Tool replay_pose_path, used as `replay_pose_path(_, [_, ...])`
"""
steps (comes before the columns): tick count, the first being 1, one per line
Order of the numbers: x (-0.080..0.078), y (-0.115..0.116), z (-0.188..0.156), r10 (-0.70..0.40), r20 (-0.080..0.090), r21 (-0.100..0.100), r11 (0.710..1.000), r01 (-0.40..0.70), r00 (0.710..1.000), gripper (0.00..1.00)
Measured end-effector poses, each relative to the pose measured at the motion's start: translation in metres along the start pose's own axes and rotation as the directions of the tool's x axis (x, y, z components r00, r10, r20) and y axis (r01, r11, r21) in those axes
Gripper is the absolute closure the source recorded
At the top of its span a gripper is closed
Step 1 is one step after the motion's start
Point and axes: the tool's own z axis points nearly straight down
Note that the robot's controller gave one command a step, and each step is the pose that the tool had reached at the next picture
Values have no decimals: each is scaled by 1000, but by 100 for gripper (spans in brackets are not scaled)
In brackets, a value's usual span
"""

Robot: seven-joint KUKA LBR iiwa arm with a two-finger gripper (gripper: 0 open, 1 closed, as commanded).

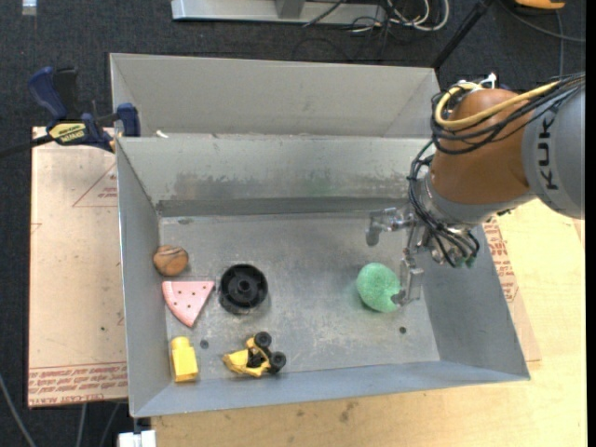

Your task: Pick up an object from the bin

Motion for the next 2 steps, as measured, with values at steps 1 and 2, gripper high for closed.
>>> replay_pose_path(1, [8,-10,27,70,-3,1,998,-70,998,0])
replay_pose_path(2, [-5,-14,47,140,-3,-1,990,-140,990,100])
